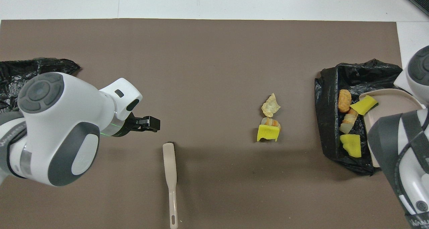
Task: Sweep and dump trash in bin
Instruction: 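Set the brush down with the left gripper and withdraw the left arm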
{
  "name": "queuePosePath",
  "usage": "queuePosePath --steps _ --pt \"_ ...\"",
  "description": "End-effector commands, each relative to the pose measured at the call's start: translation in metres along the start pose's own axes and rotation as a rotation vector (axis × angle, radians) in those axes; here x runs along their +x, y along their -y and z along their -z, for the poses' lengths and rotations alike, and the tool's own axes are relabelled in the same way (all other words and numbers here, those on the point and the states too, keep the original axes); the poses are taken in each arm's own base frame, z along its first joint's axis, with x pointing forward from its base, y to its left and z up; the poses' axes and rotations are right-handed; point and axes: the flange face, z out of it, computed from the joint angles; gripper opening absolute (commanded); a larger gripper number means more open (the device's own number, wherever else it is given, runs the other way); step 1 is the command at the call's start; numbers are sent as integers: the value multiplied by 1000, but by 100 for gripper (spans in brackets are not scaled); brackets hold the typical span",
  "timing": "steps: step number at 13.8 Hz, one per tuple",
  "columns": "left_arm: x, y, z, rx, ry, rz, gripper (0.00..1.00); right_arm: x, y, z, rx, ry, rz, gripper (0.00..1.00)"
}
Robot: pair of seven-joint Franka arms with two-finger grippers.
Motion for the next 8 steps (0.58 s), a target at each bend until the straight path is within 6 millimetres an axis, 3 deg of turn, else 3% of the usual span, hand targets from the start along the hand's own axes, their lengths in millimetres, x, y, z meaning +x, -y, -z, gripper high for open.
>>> queuePosePath --steps 1,4,8 --pt "27 19 25 9 -7 10 100 -16 30 29 -1 42 -34 0" --pt "38 60 44 -2 -40 29 100 -13 49 73 -3 35 -128 0" --pt "47 126 77 -9 -80 49 100 45 72 127 24 -183 -398 0"
